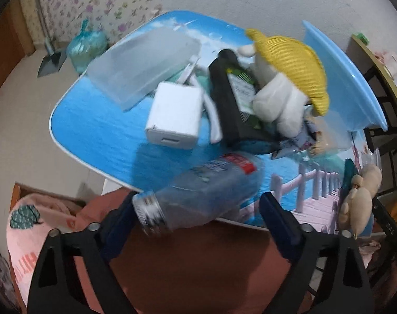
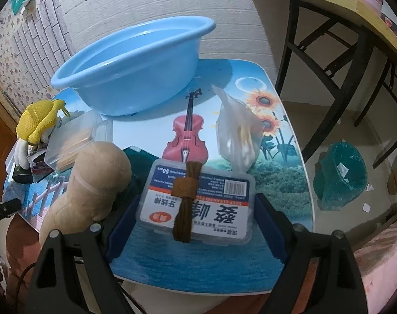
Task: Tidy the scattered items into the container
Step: 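Grasp the clear plastic bottle with the left gripper and lift it, then carry the bottle over the blue basin and release it with the left gripper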
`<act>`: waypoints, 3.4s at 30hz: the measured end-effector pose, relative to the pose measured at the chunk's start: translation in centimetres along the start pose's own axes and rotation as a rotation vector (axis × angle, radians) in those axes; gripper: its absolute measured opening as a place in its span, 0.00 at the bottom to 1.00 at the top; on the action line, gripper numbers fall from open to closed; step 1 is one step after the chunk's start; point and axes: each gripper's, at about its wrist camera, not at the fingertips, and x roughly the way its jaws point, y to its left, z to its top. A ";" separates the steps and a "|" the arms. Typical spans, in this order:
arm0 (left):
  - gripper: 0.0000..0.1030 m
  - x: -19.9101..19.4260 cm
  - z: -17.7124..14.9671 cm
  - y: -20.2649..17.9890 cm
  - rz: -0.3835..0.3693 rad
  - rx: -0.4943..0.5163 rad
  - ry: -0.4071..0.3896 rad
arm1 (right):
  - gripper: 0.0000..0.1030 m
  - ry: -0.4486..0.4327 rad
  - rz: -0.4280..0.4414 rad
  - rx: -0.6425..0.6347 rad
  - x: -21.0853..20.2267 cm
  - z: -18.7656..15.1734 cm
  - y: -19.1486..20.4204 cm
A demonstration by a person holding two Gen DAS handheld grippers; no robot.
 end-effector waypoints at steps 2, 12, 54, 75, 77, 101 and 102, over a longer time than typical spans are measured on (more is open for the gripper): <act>0.79 0.2 -0.1 0.2 0.000 -0.011 0.009 | 0.83 -0.005 0.002 -0.004 0.0 0.0 0.0; 0.74 -0.6 -0.6 0.1 0.021 0.003 -0.007 | 0.83 -0.007 0.006 -0.019 -0.1 0.0 0.1; 0.84 -4.9 1.4 -3.2 0.038 0.140 -0.227 | 0.82 -0.089 0.022 -0.005 -3.9 1.0 0.1; 0.85 -8.2 8.6 -11.8 -0.191 0.346 -0.263 | 0.82 -0.197 0.215 -0.120 -6.8 8.2 5.6; 0.85 -7.7 9.1 -12.6 -0.189 0.368 -0.254 | 0.82 -0.200 0.208 -0.134 -6.3 8.9 5.9; 0.85 -1.9 13.2 -19.9 -0.232 0.555 -0.194 | 0.82 -0.192 0.195 -0.131 -0.7 12.3 5.4; 0.85 -1.9 13.3 -19.8 -0.236 0.554 -0.190 | 0.82 -0.190 0.199 -0.131 -0.6 12.3 5.4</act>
